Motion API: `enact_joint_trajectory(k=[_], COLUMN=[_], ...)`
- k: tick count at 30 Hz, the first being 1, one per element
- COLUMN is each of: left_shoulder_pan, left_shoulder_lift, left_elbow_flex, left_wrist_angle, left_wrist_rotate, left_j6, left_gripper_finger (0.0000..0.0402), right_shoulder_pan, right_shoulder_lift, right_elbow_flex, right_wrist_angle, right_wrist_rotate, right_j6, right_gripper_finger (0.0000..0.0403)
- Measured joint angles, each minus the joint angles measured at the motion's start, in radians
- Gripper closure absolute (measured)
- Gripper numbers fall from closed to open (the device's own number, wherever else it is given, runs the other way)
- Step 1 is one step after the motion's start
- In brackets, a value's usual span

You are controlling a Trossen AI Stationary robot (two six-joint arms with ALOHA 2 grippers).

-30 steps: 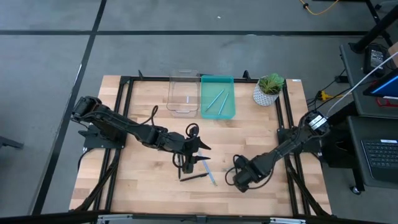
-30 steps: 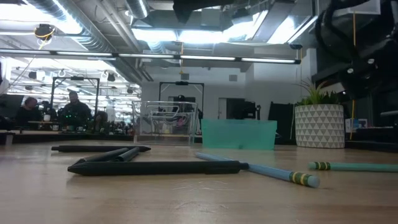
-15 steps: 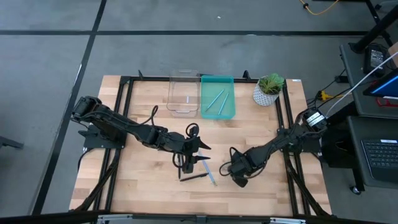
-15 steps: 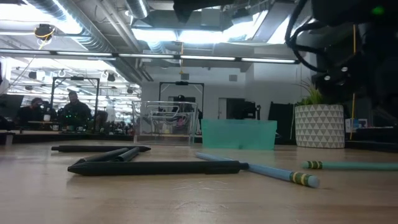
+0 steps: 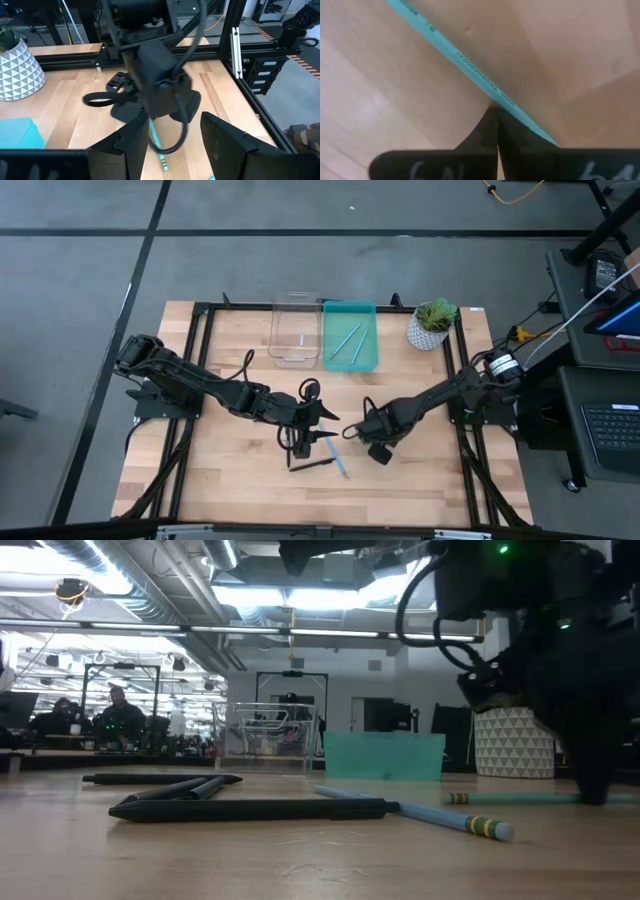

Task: Sort pens & pencils
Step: Put the light blue pencil into the light blue bin

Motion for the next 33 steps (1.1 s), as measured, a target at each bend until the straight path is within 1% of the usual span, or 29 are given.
enact_joint_trajectory(k=[12, 17, 23, 25, 28, 33], left_shoulder_pan=[0.000, 0.000, 0.000, 0.000, 0.000, -0.001], left_shoulder_lift=[0.000, 0.000, 0.000, 0.001, 0.001, 0.001], left_elbow_flex=[0.000, 0.000, 0.000, 0.000, 0.000, 0.000], left_wrist_angle=[0.000, 0.000, 0.000, 0.000, 0.001, 0.005], left_wrist_rotate=[0.000, 0.000, 0.000, 0.000, 0.000, 0.000], left_j6=[0.000, 0.000, -0.001, -0.001, -0.001, -0.006], left_gripper_finger=[0.0228, 0.0228, 0.0228, 0.0228, 0.0228, 0.0228], right_shoulder_pan=[-0.115, -0.140, -0.135, -0.120, -0.079, 0.038], right_shoulder_lift=[0.000, 0.000, -0.022, -0.048, -0.133, -0.255], right_elbow_flex=[-0.001, -0.001, -0.002, -0.006, -0.004, -0.004], right_wrist_angle=[0.022, 0.035, 0.039, 0.044, 0.008, -0.073], right_wrist_rotate=[0.015, 0.029, 0.053, 0.177, 0.330, 0.397], right_j6=[-0.153, -0.179, -0.161, -0.138, -0.066, 0.069], right_gripper_finger=[0.0403, 0.0402, 0.0402, 0.0403, 0.0402, 0.0400])
